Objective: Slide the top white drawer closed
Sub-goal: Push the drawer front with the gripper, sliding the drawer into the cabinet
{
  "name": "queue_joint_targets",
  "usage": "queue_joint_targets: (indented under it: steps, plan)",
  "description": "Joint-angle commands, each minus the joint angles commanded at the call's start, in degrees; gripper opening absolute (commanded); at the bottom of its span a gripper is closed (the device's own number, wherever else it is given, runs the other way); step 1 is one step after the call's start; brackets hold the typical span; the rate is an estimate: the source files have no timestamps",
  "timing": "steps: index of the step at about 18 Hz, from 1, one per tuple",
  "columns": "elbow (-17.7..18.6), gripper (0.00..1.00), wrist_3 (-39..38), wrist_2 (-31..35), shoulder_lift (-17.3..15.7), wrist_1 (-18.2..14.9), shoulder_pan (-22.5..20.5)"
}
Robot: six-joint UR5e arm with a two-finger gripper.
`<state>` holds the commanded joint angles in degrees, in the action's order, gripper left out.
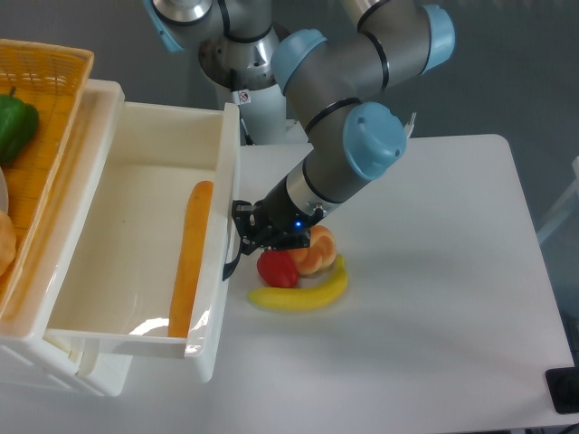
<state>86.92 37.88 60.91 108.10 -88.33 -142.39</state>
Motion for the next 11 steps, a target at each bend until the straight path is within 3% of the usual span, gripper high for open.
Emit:
queue_joint_targets:
  steps: [11]
  plan:
    - [-0.26, 0.0, -2.37, -1.58, -0.17, 0.09, 1.49]
